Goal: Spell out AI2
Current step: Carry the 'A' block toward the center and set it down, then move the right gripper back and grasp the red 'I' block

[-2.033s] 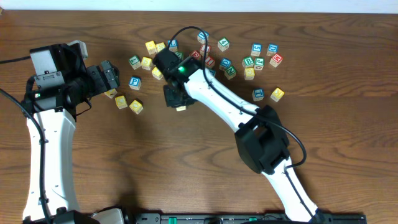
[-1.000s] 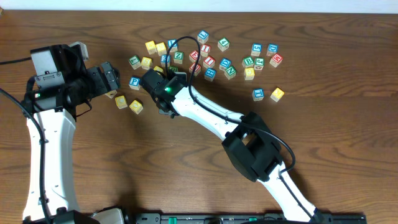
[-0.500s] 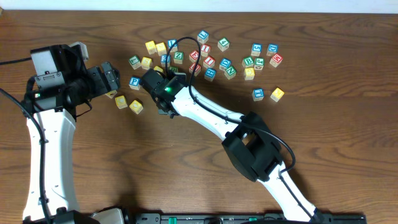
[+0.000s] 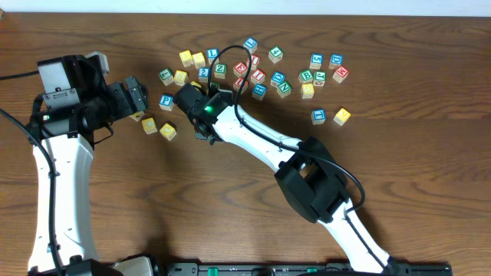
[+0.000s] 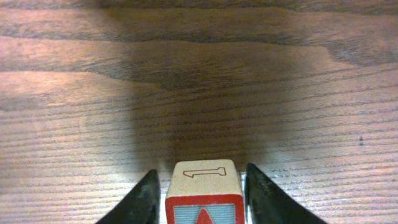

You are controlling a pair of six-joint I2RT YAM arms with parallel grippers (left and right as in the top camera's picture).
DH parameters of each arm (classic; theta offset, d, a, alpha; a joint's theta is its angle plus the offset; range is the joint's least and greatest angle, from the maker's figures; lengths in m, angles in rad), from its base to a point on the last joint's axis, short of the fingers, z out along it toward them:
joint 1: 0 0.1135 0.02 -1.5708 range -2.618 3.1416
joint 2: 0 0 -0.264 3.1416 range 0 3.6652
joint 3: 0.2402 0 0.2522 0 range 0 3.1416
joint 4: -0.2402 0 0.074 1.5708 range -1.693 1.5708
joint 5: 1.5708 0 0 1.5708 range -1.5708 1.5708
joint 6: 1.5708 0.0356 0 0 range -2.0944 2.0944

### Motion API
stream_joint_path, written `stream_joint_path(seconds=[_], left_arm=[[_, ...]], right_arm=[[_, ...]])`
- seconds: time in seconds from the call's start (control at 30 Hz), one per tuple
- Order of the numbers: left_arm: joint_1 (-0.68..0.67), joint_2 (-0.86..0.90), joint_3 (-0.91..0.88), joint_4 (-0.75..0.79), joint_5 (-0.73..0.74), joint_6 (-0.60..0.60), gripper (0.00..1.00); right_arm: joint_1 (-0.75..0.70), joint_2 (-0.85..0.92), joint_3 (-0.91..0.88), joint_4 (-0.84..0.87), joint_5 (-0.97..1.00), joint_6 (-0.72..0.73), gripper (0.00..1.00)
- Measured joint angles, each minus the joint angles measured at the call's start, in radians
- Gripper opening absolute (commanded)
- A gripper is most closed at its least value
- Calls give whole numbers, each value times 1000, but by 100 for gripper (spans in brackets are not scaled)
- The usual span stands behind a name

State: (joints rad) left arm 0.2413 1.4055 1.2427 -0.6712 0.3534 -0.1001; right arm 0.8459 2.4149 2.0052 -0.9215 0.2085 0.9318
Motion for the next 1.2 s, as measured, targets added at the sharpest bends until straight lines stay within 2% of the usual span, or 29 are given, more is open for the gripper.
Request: stream_joint_path(seconds=[0.17,0.27,0.5,0.6,0.7,1.0,1.2], left_arm=[[0,0,0,0,0,0,98],[0,0,0,0,0,0,97],[0,0,0,3,0,0,98],[0,0,0,3,0,0,98],[0,0,0,3,0,0,97],[0,0,0,3,0,0,98],[0,0,0,3,0,0,98]], right_arm=[[-8,0,1,0,-6,-56,58],[-25,0,14,-1,-35,-145,63],[-84,-40,107,-93,-93,-334,61],[-124,-106,148,-118,-104,-402,54],[-168,-163,193,-105,-105,-445,54],[-315,-178,229,88,-104,-484,59],[-346,-87,229,104,-105,-486,59]])
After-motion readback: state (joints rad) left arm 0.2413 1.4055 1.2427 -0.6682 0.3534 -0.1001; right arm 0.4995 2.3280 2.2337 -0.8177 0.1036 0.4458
